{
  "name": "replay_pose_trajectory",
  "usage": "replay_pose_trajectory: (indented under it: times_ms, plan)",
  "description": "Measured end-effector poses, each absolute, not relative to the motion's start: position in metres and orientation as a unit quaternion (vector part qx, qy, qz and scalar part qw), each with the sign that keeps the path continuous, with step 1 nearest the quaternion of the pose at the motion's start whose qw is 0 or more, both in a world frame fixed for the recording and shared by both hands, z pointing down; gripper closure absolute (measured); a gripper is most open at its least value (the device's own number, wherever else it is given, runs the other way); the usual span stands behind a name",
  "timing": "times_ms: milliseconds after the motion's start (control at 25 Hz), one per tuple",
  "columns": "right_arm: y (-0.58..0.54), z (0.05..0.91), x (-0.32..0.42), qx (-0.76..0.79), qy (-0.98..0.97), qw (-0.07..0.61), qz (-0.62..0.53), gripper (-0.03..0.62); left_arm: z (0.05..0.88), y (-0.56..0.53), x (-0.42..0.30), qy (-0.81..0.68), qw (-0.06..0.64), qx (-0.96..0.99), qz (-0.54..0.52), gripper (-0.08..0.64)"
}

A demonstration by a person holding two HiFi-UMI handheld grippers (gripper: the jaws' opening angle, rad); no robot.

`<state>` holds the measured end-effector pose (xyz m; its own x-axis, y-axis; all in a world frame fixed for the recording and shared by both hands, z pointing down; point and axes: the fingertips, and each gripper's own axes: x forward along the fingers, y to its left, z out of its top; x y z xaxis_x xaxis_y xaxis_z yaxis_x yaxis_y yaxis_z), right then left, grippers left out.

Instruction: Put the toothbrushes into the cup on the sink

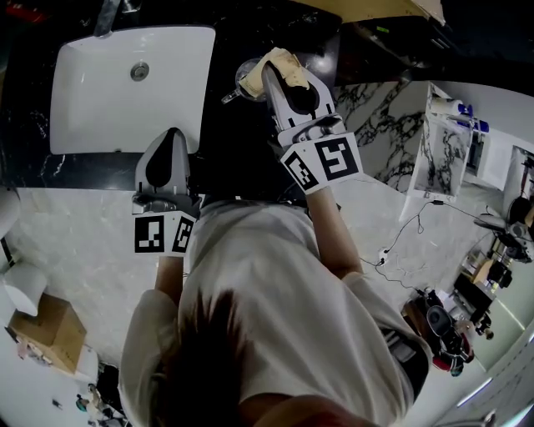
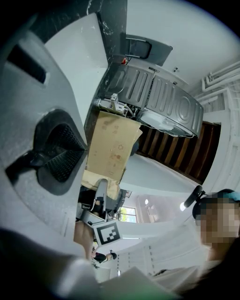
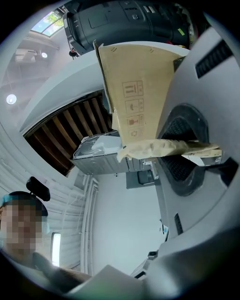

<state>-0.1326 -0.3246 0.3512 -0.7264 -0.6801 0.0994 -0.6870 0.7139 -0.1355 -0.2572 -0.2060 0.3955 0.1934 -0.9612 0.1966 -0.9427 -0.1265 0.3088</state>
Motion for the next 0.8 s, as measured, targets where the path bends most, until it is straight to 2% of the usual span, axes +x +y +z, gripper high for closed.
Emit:
replay_pose_trajectory:
  times_ms: [400,800]
  plan:
    - [-0.32,0.371,-0.143,0.35,-0.933,0.062,0.055,0.541,0.394,-0.204,-0.257,-0.633,0.184,0.751,-0.028,0.551]
    - [-0.343,0.378,-0.12,0.405,-0.91,0.043,0.081,0.54,0.391,-0.204,-0.251,-0.626,0.179,0.759,-0.028,0.551]
